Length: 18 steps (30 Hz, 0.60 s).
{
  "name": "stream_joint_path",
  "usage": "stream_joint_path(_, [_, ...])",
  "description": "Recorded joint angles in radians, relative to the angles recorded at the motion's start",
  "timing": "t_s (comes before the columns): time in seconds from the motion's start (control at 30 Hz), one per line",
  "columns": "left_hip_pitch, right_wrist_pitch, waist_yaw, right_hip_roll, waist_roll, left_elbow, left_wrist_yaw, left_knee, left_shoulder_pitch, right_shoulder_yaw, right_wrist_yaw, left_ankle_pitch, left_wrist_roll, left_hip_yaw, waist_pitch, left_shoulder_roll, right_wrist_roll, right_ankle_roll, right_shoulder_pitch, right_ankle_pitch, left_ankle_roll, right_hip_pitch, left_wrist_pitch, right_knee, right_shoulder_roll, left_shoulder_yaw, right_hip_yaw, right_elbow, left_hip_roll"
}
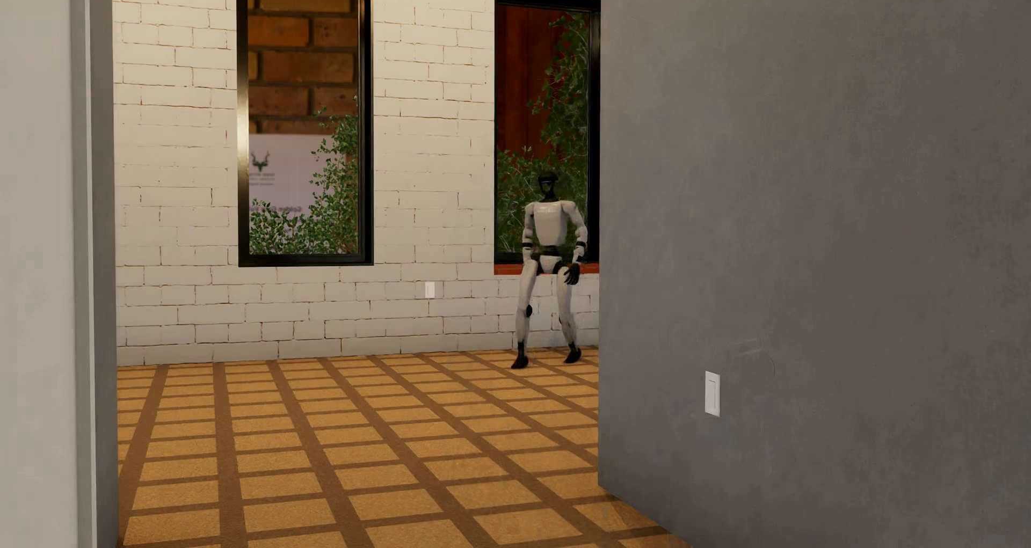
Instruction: Circle the corner
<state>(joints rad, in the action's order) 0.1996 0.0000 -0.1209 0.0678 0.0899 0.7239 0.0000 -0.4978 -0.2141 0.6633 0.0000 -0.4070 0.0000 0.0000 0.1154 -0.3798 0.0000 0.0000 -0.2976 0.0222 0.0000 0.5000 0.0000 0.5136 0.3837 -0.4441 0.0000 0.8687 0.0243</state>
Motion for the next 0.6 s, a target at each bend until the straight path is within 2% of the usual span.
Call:
stream_joint_path(0.03, [0.064,0.0,-0.028,-0.006,0.009,-0.009,0.0,0.002,0.016,0.009,0.0,-0.024,0.0,0.0,0.0,-0.009,0.0,0.0,-0.009,-0.19,0.0,0.026,0.0,-0.04,0.006,-0.007,0.0,-0.005,0.018])
stream_joint_path(0.07, [0.074,0.0,-0.049,-0.038,0.014,-0.013,0.0,-0.009,0.042,-0.009,0.0,-0.021,0.0,0.0,-0.004,-0.008,0.0,0.0,-0.006,-0.195,0.0,0.035,0.0,0.001,0.003,0.006,0.0,-0.004,0.017])
stream_joint_path(0.1, [0.13,0.0,-0.08,-0.014,0.017,0.005,0.0,-0.038,0.034,0.002,0.0,-0.001,0.0,0.0,0.003,-0.004,0.0,0.0,-0.018,-0.02,0.0,0.069,0.0,-0.004,0.004,0.017,0.0,0.005,0.035])
stream_joint_path(0.13, [0.115,0.0,-0.103,-0.014,0.027,0.019,0.0,-0.1,0.024,0.0,0.0,0.083,0.0,0.0,-0.009,0.003,0.0,0.0,-0.013,0.178,0.0,0.111,0.0,0.084,-0.003,0.042,0.0,0.013,0.056])
stream_joint_path(0.17, [0.093,0.0,-0.082,0.027,0.062,0.057,0.0,-0.208,0.013,0.002,0.0,0.239,0.0,0.0,-0.02,0.025,0.0,0.0,-0.015,0.268,0.0,0.113,0.0,0.162,-0.006,0.047,0.0,0.039,0.098])
stream_joint_path(0.2, [0.038,0.0,-0.04,0.063,0.063,0.097,0.0,-0.378,-0.01,0.027,0.0,0.4,0.0,0.0,-0.029,0.029,0.0,0.0,-0.005,0.263,0.0,0.075,0.0,0.209,-0.009,0.037,0.0,0.059,0.102])
stream_joint_path(0.23, [-0.075,0.0,-0.004,0.109,0.064,0.117,0.0,-0.585,-0.023,0.03,0.0,0.473,0.0,0.0,-0.039,0.024,0.0,0.0,0.007,0.235,0.0,0.026,0.0,0.224,-0.014,0.004,0.0,0.065,0.12])
stream_joint_path(0.27, [-0.188,0.0,0.034,0.146,0.074,0.107,0.0,-0.77,-0.054,-0.035,0.0,0.388,0.0,0.0,-0.043,0.028,0.0,0.0,0.016,0.168,0.0,-0.047,0.0,0.209,-0.03,0.019,0.0,0.078,0.148])
stream_joint_path(0.3, [-0.266,0.0,0.083,0.151,0.056,0.123,0.0,-0.848,-0.061,-0.04,0.0,0.249,0.0,0.0,-0.027,0.028,0.0,0.0,0.032,0.091,0.0,-0.175,0.0,0.157,-0.026,0.002,0.0,0.064,0.131])
stream_joint_path(0.33, [-0.366,0.0,0.137,0.142,0.029,0.138,0.0,-0.86,-0.072,-0.04,0.0,0.164,0.0,0.0,-0.023,0.027,0.0,0.0,0.058,0.014,0.0,-0.281,0.0,0.106,-0.02,-0.013,0.0,0.057,0.11])
stream_joint_path(0.37, [-0.458,0.0,0.212,0.134,0.003,0.145,0.0,-0.799,-0.09,-0.044,0.0,0.132,0.0,0.0,-0.034,0.026,0.0,0.0,0.078,-0.062,0.0,-0.363,0.0,0.063,-0.011,-0.002,0.0,0.031,0.106])
stream_joint_path(0.43, [-0.555,0.0,0.311,0.086,-0.034,0.151,0.0,-0.529,-0.113,-0.052,0.0,0.145,0.0,0.0,-0.012,0.013,0.0,0.0,0.099,-0.218,0.0,-0.584,0.0,-0.048,0.026,0.001,0.0,-0.098,0.095])
stream_joint_path(0.5, [-0.634,0.0,0.369,0.066,-0.034,0.152,0.0,-0.182,-0.132,-0.1,0.0,0.204,0.0,0.0,-0.023,0.015,0.0,0.0,0.149,-0.371,0.0,-0.728,0.0,-0.097,0.047,0.02,0.0,-0.155,0.121])
stream_joint_path(0.53, [-0.667,0.0,0.382,0.059,-0.034,0.161,0.0,-0.053,-0.137,-0.118,0.0,0.243,0.0,0.0,-0.04,0.017,0.0,0.0,0.169,-0.41,0.0,-0.77,0.0,-0.102,0.058,0.013,0.0,-0.189,0.126])
stream_joint_path(0.57, [-0.688,0.0,0.399,0.051,-0.03,0.175,0.0,0.326,-0.14,-0.117,0.0,0.516,0.0,0.0,-0.054,0.016,0.0,0.0,0.194,-0.421,0.0,-0.815,0.0,-0.1,0.06,0.006,0.0,-0.19,0.15])
stream_joint_path(0.6, [-0.71,0.0,0.429,0.016,-0.038,0.184,0.0,-0.001,-0.148,-0.144,0.0,0.301,0.0,0.0,-0.049,0.016,0.0,0.0,0.2,-0.391,0.0,-0.861,0.0,-0.084,0.056,0.012,0.0,-0.193,0.16])
